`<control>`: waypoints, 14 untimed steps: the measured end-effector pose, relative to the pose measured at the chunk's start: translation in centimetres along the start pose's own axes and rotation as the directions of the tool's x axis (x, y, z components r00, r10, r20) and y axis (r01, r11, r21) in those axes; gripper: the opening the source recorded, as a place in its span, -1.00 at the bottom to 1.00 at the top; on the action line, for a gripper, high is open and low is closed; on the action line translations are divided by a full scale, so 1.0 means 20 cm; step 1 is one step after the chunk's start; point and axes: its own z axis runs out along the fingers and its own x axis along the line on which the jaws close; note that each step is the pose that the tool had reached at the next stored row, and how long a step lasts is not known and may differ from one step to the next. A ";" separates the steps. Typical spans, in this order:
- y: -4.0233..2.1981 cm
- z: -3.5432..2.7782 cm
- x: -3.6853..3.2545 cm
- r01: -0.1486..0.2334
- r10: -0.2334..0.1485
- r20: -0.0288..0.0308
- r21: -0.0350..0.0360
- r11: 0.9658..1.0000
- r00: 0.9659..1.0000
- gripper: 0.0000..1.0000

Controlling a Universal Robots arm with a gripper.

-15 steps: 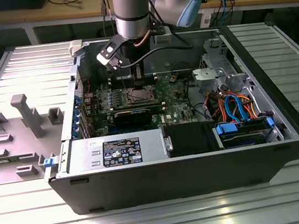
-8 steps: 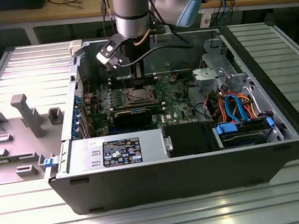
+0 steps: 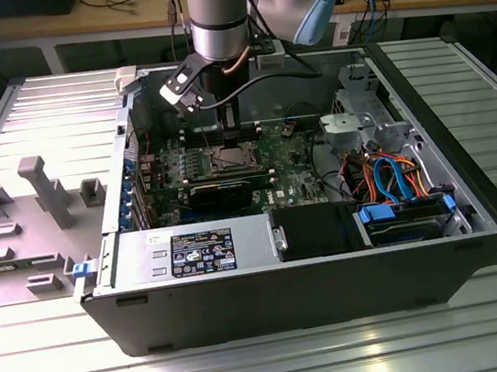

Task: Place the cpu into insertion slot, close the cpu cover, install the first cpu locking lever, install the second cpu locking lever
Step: 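Install the first cpu locking lever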

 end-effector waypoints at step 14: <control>0.000 -0.004 0.000 0.000 0.000 0.000 0.000 1.000 1.000 -0.79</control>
